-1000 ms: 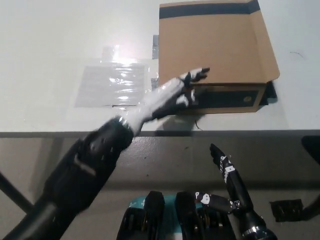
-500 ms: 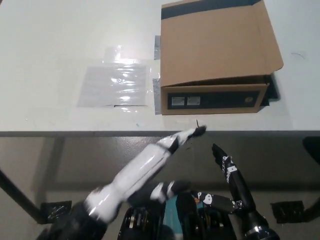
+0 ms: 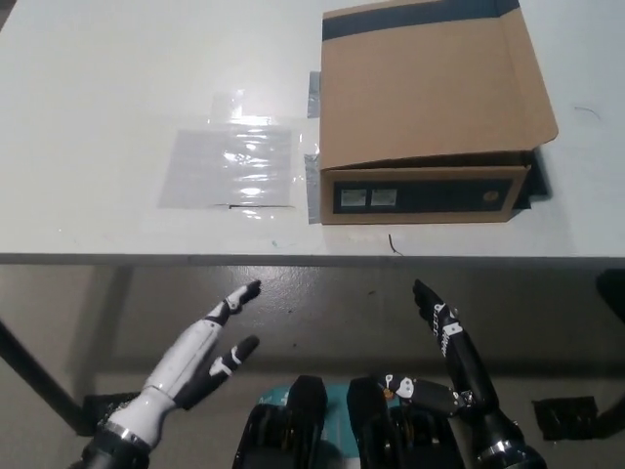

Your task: A small storge box is placed at the center of the table and the robot uses its left hand to push the lid and close it

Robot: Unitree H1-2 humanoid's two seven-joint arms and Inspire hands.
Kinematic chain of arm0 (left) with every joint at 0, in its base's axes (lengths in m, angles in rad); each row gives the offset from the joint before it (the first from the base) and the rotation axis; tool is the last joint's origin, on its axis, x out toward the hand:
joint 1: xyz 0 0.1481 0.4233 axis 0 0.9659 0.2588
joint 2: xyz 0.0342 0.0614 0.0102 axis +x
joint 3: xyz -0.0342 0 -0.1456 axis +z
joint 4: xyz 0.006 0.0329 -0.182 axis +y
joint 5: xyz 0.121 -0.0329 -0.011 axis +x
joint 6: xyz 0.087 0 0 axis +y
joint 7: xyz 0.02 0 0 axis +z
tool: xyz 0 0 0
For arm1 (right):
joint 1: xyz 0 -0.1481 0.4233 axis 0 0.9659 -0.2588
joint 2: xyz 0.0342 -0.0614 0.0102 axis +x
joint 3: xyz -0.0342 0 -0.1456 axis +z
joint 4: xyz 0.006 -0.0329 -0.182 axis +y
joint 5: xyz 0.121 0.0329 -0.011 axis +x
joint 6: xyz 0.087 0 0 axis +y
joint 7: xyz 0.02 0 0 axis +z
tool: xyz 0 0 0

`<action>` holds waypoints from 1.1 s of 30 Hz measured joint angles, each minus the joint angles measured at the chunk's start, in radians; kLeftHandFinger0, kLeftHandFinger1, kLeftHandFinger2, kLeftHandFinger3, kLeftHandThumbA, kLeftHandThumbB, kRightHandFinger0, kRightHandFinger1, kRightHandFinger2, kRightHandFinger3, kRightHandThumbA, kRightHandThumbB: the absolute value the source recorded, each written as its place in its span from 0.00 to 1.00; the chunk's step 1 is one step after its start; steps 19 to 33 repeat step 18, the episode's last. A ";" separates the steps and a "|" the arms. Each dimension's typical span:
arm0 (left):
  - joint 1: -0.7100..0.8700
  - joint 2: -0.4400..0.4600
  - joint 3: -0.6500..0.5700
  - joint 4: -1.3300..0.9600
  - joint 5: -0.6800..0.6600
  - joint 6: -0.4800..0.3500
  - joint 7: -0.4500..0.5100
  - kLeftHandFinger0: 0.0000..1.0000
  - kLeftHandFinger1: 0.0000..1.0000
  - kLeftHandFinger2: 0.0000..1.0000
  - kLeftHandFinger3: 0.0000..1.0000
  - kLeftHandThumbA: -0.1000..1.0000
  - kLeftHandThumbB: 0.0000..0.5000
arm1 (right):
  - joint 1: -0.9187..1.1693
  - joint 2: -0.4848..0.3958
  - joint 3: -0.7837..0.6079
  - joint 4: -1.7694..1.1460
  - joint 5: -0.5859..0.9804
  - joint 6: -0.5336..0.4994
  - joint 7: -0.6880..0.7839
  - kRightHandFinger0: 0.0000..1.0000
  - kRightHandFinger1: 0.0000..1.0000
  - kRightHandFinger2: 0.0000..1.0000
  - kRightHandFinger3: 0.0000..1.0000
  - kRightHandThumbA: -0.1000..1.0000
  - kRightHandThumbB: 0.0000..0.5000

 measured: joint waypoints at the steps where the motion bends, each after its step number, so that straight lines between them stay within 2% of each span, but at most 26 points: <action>1: -0.009 -0.003 0.004 0.015 0.002 -0.008 0.004 1.00 1.00 1.00 1.00 1.00 0.57 | -0.001 0.000 0.000 0.000 0.000 0.000 0.000 1.00 1.00 1.00 1.00 1.00 0.75; 3: -0.027 -0.010 0.012 0.044 0.007 -0.023 0.012 1.00 1.00 1.00 1.00 1.00 0.53 | -0.004 0.000 0.000 0.000 0.000 0.000 0.000 1.00 1.00 1.00 1.00 1.00 0.75; 8: -0.047 -0.014 0.031 0.093 0.018 -0.050 0.020 1.00 1.00 1.00 1.00 1.00 0.53 | -0.012 0.000 0.000 -0.001 0.000 0.000 0.000 1.00 1.00 1.00 1.00 1.00 0.73; 10: -0.047 -0.014 0.038 0.098 0.019 -0.057 0.022 1.00 1.00 1.00 1.00 1.00 0.49 | -0.013 0.000 0.000 -0.001 0.000 0.000 0.000 1.00 1.00 1.00 1.00 1.00 0.73; 33: -0.047 -0.014 0.047 0.099 0.018 -0.062 0.021 1.00 1.00 1.00 1.00 1.00 0.48 | -0.014 0.000 0.000 -0.002 0.001 0.000 0.000 1.00 1.00 1.00 1.00 1.00 0.74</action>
